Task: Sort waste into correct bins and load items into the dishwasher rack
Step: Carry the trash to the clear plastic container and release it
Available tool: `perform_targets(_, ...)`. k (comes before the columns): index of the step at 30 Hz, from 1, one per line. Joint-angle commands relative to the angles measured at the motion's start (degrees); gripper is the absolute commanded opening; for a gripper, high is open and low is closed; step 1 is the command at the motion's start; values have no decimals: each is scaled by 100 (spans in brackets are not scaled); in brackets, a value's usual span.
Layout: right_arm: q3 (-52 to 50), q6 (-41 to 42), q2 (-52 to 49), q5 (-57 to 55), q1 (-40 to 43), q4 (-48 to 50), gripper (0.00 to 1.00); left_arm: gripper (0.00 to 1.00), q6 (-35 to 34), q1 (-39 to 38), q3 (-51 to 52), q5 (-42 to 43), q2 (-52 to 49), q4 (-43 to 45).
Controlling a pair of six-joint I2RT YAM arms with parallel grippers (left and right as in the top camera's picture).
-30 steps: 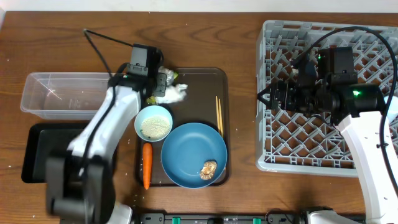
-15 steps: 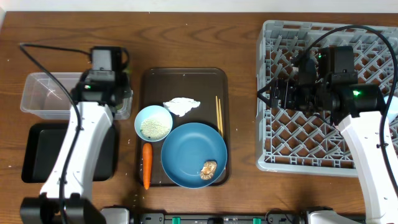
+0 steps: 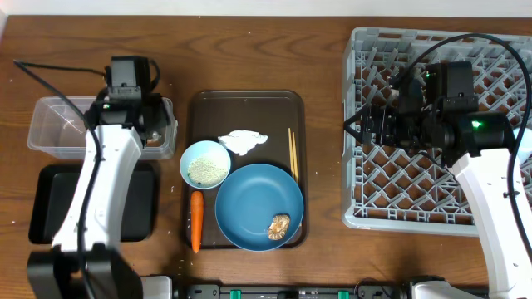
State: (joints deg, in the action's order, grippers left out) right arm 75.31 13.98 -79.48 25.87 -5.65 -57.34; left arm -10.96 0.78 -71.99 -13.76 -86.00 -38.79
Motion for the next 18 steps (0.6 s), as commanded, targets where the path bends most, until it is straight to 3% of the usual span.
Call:
perform_targets(1, 59, -79, -2, 2, -118, 15, 88, 72, 0, -240, -166, 811, 155, 2)
perform_targets(5, 59, -76, -2, 2, -118, 57, 88, 70, 621, -734, 9, 1845, -166, -55)
perform_targets(12, 59, -76, -2, 4, -118, 57, 89, 70, 1574, -1722, 48, 1849, -1169, -149)
perform_targets(18, 59, -76, -2, 4, -118, 26, 89, 70, 1655, -2052, 48, 1851, -1958, -37)
